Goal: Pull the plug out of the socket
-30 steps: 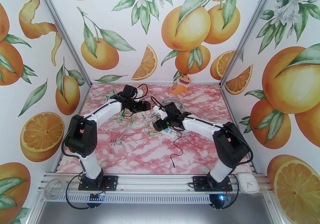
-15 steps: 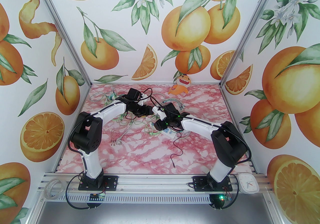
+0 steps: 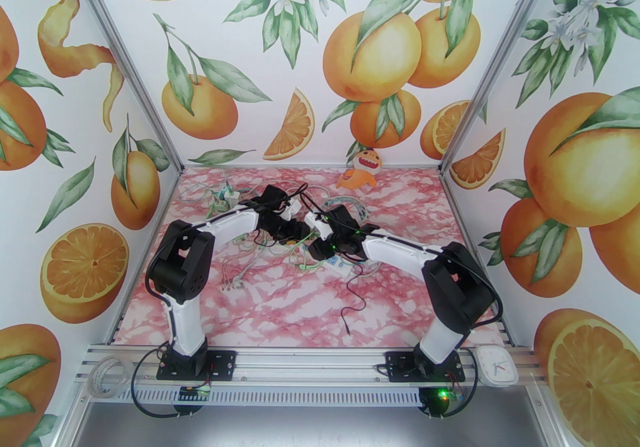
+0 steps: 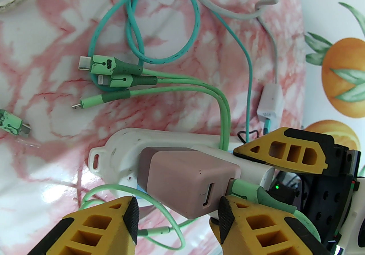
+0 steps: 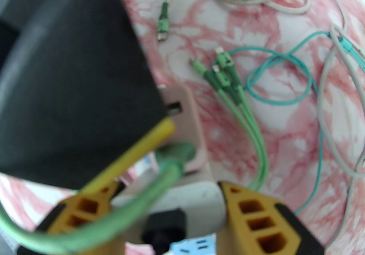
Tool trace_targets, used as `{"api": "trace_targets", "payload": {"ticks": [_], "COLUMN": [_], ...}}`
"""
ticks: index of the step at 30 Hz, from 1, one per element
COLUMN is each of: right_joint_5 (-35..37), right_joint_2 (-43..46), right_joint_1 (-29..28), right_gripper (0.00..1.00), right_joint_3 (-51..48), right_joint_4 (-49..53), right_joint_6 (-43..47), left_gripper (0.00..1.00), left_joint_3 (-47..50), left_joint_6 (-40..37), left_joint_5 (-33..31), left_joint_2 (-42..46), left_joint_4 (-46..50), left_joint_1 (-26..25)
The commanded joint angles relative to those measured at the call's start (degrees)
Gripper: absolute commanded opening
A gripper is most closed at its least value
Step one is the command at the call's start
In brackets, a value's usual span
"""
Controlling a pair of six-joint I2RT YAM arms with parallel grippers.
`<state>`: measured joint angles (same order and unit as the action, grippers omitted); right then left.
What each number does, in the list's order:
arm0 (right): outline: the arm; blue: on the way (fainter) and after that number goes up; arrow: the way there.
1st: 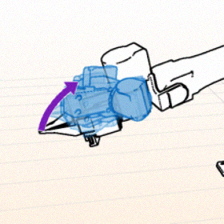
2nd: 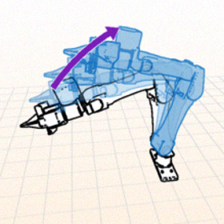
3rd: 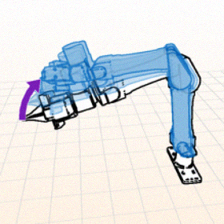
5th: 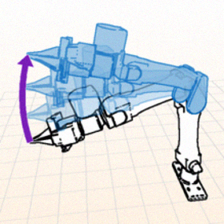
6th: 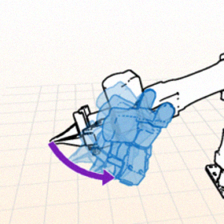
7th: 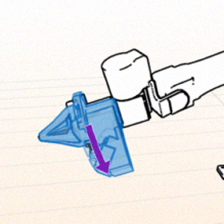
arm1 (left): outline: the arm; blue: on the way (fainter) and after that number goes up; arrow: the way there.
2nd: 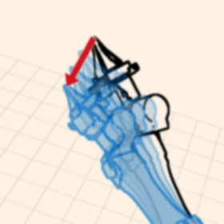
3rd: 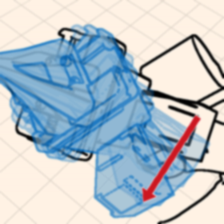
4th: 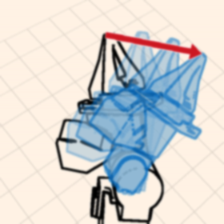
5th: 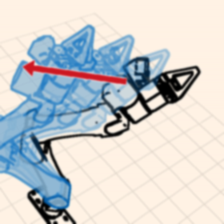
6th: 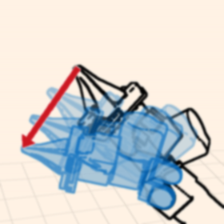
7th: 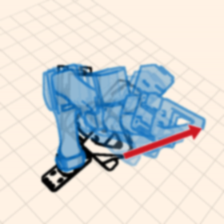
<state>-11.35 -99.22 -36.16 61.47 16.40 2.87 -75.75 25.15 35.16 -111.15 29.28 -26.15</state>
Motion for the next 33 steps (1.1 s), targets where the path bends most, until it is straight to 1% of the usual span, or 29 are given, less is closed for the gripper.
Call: {"api": "trace_targets", "payload": {"ticks": [1, 4, 10, 12, 16, 23, 28, 33], "right_joint_5": [0.5, 1.8, 8.1, 8.7, 8.5, 2.3, -0.4, -0.3], "right_joint_2": [0.7, 1.3, 3.5, 3.7, 3.3, 1.9, 1.1, 0.7], "right_joint_1": [-0.7, -1.8, -7.0, -7.8, -7.4, -3.0, -0.2, -0.1], "right_gripper": [0.47, 0.46, 0.46, 0.46, 0.46, 0.45, 0.45, 0.45], "right_joint_3": [-1.0, -1.1, -2.9, -3.0, -2.7, 0.4, 2.1, 3.0], "right_joint_4": [-0.3, -0.1, -0.5, 0.0, 0.2, 0.6, 1.0, 1.8], "right_joint_6": [-0.9, -0.6, 1.4, 1.5, 0.7, -3.2, -4.9, -4.7], "left_gripper": [0.5, 0.49, 0.48, 0.49, 0.49, 0.49, 0.49, 0.49], "left_joint_3": [2.0, 2.1, 1.0, 1.0, 1.1, 1.4, 1.7, 1.7], "left_joint_6": [-0.1, 0.0, -0.1, 0.0, -0.5, -1.3, -1.7, -1.7], "left_joint_5": [-3.5, -4.2, -5.6, -5.6, -6.0, -6.7, -7.2, -7.3], "left_joint_2": [-2.2, -2.8, -4.2, -4.1, -4.3, -4.1, -3.7, -3.8], "left_joint_4": [0.1, 0.8, 3.5, 3.5, 4.0, 4.8, 5.2, 5.1], "left_joint_1": [0.4, 0.5, 0.9, 0.9, 0.9, 0.7, 0.5, 0.5]}}
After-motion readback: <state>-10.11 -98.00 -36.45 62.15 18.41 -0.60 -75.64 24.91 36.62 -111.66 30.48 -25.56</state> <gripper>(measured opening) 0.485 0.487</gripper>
